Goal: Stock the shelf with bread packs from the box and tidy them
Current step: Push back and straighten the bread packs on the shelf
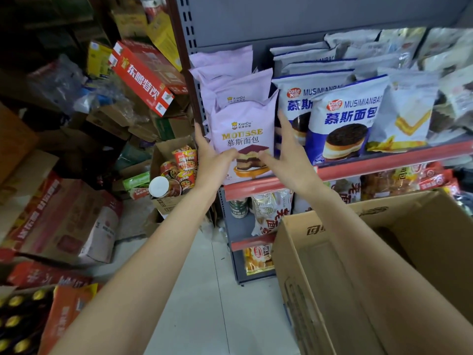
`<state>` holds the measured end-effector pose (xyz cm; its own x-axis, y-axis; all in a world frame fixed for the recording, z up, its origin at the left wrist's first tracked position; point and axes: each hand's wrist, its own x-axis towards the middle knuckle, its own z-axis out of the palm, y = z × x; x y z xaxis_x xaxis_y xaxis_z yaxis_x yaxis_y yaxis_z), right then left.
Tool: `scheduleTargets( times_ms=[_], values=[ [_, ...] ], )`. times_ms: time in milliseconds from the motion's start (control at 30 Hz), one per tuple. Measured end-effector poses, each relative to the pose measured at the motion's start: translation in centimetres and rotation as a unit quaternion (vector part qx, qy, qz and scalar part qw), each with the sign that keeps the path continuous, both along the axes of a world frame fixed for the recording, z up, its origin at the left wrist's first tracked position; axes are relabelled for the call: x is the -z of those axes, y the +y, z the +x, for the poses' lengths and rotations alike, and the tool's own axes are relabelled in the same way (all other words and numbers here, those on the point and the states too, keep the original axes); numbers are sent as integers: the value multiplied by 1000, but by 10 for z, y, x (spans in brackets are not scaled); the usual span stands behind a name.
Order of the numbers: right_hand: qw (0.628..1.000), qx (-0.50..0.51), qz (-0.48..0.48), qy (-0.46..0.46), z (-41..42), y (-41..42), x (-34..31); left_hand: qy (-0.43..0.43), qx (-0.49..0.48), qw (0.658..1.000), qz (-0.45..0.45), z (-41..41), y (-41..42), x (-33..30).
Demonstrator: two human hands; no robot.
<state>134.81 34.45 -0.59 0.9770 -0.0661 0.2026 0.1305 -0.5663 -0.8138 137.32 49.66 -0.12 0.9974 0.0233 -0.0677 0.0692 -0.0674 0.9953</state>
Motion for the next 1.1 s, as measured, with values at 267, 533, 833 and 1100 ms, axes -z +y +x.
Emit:
scheduleTargets(
  times_ms=[267,533,833,1100],
  values=[
    [995,-7,-88,-39,-59,-59,-48,-156,-60,984,65,-62,-13,-42],
    [996,68,-19,-61,-76,-162,-53,-223,-18,974,39,-75,-97,-52],
    [993,-104,-7,-55,-29,-205,-27,-102,4,990,98,-32,-153,-18],
    [988,-111,-73,-84,11,-200,-3,-124,-28,985,121,7,-172,7]
  ],
)
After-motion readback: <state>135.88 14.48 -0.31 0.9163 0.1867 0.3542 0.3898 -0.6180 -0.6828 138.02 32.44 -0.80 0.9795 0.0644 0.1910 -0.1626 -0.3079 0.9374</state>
